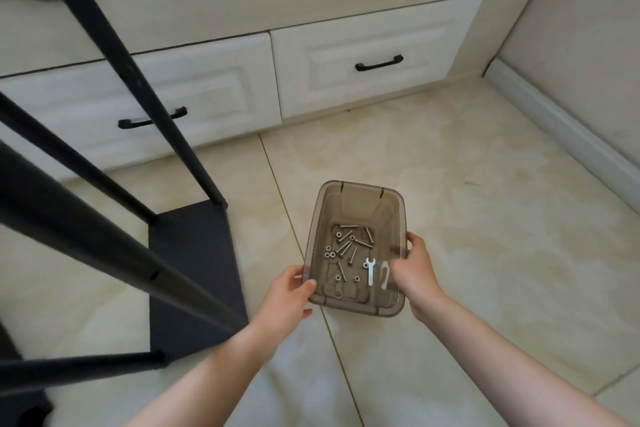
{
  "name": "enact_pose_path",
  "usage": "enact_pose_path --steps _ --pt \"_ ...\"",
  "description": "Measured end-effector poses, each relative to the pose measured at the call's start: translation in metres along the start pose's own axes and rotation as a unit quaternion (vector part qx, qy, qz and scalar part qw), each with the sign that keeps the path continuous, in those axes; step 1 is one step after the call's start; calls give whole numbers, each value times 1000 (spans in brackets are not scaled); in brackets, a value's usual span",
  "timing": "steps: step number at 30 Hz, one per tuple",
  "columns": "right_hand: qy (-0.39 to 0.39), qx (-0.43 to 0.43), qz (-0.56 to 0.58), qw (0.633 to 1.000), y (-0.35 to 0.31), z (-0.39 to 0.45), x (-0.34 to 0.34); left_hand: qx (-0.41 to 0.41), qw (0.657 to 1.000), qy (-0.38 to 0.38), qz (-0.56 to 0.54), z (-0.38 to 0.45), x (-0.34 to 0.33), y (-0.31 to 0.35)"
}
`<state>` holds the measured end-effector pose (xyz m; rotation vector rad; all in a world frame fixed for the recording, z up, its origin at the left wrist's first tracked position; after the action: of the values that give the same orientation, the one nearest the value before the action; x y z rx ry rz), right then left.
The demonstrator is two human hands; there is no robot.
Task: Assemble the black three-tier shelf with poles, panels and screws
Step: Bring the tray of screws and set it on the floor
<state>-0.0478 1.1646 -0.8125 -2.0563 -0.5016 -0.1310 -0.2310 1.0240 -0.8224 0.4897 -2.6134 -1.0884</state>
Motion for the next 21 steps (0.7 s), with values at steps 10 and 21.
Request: enact_pose_path --steps 10,21 --pt "-6 20 0 1000 -16 31 -2 -3 1000 -3 -4 21 -1 15" --pt "62 123 -158 978 -46 5 17 -14 999 -4 47 -18 27 8"
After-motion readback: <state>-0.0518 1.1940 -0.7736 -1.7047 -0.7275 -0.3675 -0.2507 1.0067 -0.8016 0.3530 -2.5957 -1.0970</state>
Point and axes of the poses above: each hand's wrist, its own z-axis towards the middle knuckle, its own x-axis out of the back of the hand, y = z × x, the point moved 7 cm from there along z, towards the middle knuckle, and after that the axes turned 3 degrees about x, right-handed, at the moved point
